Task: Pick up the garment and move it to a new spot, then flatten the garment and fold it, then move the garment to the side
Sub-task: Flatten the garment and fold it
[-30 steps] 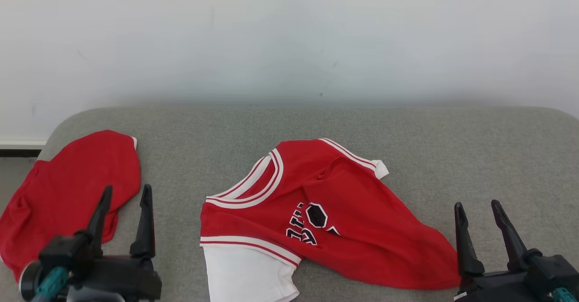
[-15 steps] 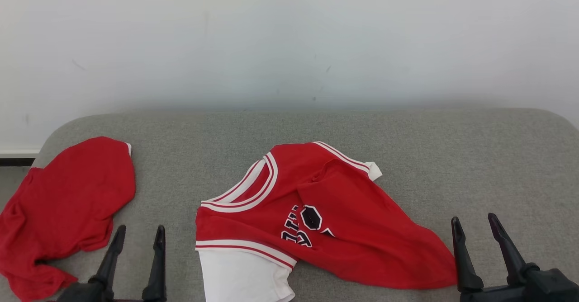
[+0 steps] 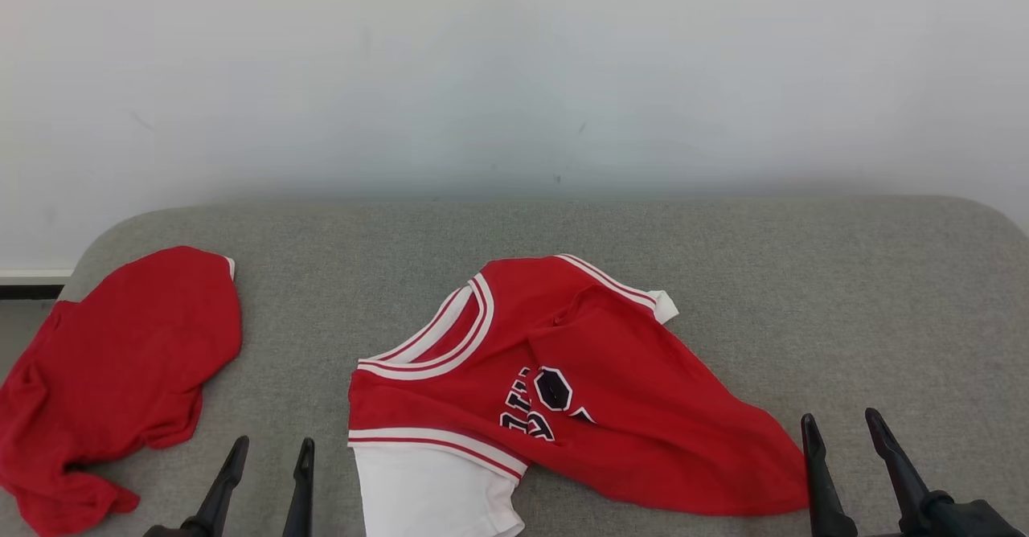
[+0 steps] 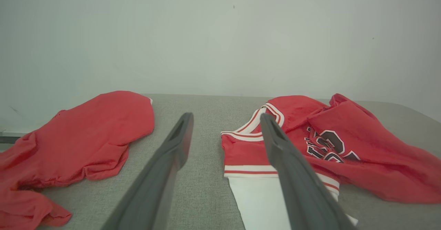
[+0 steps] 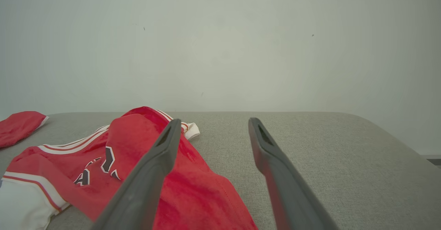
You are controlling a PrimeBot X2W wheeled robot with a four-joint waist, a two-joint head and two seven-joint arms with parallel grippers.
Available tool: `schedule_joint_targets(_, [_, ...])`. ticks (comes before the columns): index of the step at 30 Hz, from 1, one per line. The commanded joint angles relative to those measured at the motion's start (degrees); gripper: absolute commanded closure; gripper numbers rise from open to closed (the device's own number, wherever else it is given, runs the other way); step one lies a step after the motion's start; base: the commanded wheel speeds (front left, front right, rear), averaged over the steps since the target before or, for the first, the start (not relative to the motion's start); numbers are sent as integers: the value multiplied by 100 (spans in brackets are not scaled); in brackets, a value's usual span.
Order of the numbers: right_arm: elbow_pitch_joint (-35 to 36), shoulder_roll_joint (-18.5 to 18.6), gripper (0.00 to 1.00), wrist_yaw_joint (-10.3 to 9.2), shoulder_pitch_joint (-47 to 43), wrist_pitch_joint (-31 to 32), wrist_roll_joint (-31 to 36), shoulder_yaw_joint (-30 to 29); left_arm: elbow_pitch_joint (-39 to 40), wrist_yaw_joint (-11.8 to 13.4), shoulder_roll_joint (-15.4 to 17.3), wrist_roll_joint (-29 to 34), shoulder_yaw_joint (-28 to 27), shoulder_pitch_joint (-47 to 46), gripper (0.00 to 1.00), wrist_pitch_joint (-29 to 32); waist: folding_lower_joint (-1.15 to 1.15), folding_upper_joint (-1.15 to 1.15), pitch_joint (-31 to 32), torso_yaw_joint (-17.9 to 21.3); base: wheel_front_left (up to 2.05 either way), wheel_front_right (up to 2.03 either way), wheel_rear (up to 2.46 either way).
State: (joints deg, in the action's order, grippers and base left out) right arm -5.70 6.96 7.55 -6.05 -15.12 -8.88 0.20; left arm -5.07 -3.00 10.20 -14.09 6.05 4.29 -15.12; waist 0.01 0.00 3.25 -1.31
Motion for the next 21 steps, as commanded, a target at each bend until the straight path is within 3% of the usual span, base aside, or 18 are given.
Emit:
schedule_joint_targets(1, [-19, -14, 0, -13, -16, -3, 57, -18, -27, -19, -13, 40, -48, -40, 0, -3, -1, 0, 4, -1, 0, 0, 0])
schedule_joint_targets(13, [-260, -5, 0, -13, 26, -2, 47, -30, -247, -157, -202, 164, -173, -53, 0, -3, -1, 0, 11, 7, 0, 0, 0])
schedule_joint_targets(21, [-913, 61, 0, -13, 237, 7, 81, -93, -864, -248, -338, 99, 3, -123, 0, -3, -1, 0, -28, -14, 0, 0, 0])
